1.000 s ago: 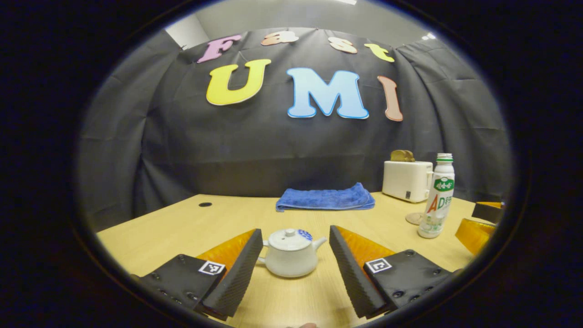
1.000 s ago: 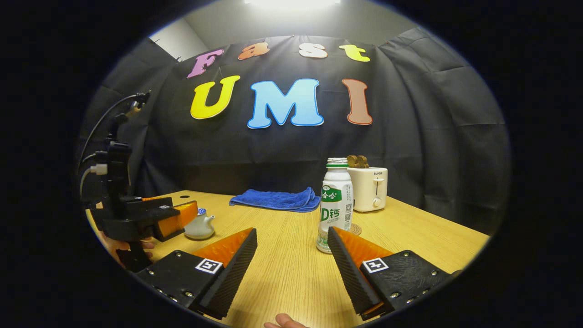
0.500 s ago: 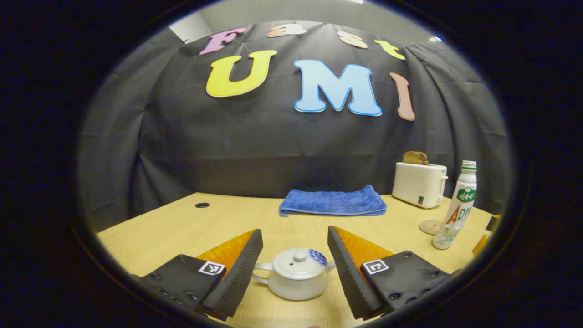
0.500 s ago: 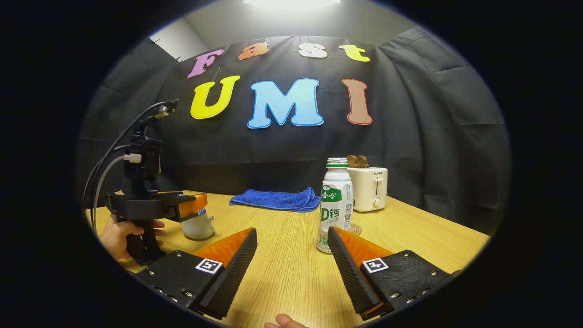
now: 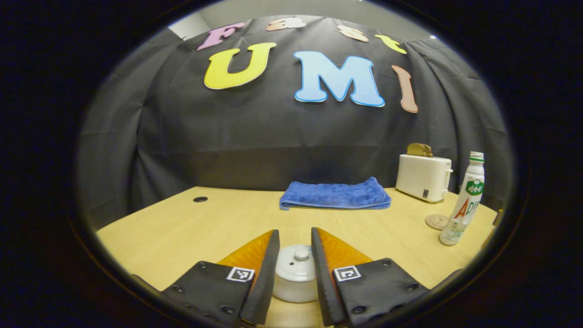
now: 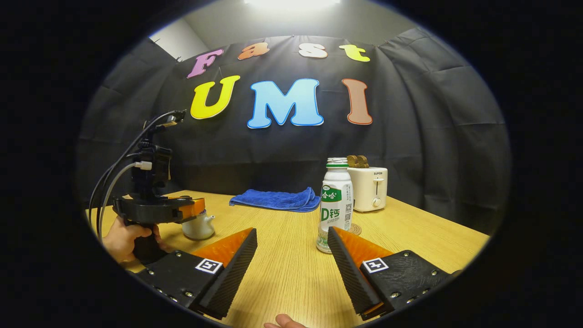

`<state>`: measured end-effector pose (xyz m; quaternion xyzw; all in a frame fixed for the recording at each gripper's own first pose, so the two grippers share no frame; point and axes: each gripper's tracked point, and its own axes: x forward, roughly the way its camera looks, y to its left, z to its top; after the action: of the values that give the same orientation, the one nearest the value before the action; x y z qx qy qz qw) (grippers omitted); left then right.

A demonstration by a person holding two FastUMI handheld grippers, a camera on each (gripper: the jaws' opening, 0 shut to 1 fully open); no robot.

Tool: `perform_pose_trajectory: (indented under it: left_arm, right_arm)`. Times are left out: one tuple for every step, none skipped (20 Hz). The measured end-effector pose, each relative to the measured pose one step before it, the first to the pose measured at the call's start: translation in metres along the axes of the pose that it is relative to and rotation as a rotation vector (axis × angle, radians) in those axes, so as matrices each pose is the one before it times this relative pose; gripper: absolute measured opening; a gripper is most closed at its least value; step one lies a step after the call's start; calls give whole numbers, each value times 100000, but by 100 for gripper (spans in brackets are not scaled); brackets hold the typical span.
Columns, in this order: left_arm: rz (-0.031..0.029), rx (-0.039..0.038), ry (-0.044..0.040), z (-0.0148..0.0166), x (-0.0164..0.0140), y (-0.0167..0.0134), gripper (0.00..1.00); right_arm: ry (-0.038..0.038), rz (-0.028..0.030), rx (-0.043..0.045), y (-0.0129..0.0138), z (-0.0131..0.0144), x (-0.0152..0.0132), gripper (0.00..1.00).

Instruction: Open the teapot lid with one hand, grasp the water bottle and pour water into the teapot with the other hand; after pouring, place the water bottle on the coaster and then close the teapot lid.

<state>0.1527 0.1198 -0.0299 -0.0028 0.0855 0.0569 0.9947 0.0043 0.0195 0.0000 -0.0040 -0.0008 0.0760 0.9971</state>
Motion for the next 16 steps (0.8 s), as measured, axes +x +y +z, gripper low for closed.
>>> perform_pose_trajectory:
  left_arm:
    - [-31, 1552, 428, -135, -522, 16, 52]
    - [-119, 404, 19, 101, 405, -249, 52]
    - [82, 508, -103, -354, 585, 255, 52]
    - [-256, -1505, -185, 443, -102, 135, 52]
    - [409, 32, 29, 129, -469, -24, 26]
    - [228, 1050, 166, -110, 79, -140, 25]
    - [-124, 267, 69, -159, 97, -115, 25]
    - [-973, -887, -634, 242, -110, -30, 25]
    - [-350, -1708, -526, -17, 226, 19, 16]
    - [56, -1416, -947, 246, 33, 207, 16]
    - [-83, -1129, -620, 72, -16, 108, 12]
    - [-264, -368, -252, 120, 61, -97, 16]
    - [-275, 398, -24, -132, 10, -45, 15]
    - [-211, 180, -655, 372, -27, -26, 16]
    - [-326, -422, -1627, 534, -173, -47, 11]
    - [-631, -1278, -2046, 867, -287, -101, 12]
  right_arm:
    - [-4, -2, 10, -11, -13, -22, 96]
    - [16, 5, 22, -3, 40, -1, 96]
    - [4, -7, -48, 10, -38, 16, 96]
    - [19, 10, 69, -3, 23, 0, 96]
    - [-53, 13, -87, -4, -26, -17, 96]
    - [83, 14, 98, -8, 23, 26, 96]
    - [14, 13, -70, -18, -38, 19, 96]
    - [13, 6, 40, -5, 22, 5, 96]
    - [-60, -32, 2, 0, 18, 3, 96]
    - [32, -86, -5, -41, 27, -26, 96]
    - [35, -868, 31, -178, -38, 31, 96]
    - [29, -1272, 89, -249, 53, 19, 96]
    - [-10, -708, 19, -48, -70, 57, 96]
    - [-126, -74, 64, 15, 51, 0, 96]
    - [-200, 507, 75, 56, 14, -28, 96]
    - [4, -504, 369, -248, 49, 84, 96]
